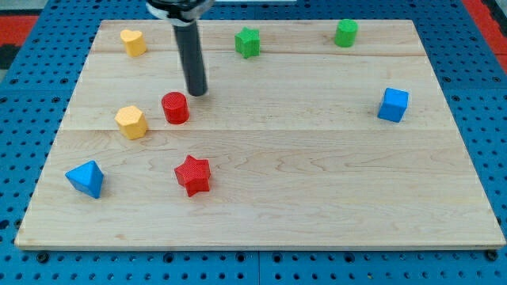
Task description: Move the red star in between the hexagon and red circle
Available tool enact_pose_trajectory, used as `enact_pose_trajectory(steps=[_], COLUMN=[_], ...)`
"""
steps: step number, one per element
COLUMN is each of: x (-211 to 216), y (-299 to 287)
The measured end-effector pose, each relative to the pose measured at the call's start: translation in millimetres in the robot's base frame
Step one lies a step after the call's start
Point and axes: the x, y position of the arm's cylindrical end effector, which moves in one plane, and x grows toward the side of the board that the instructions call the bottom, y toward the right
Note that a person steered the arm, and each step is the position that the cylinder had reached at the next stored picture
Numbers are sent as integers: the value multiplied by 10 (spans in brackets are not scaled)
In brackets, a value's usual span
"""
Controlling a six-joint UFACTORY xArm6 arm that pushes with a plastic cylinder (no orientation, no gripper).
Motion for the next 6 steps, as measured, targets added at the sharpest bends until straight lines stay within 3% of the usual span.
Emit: enact_pose_trajectory(steps=[2, 4, 6], x=[1939, 2064, 1921], y=[292, -61, -772])
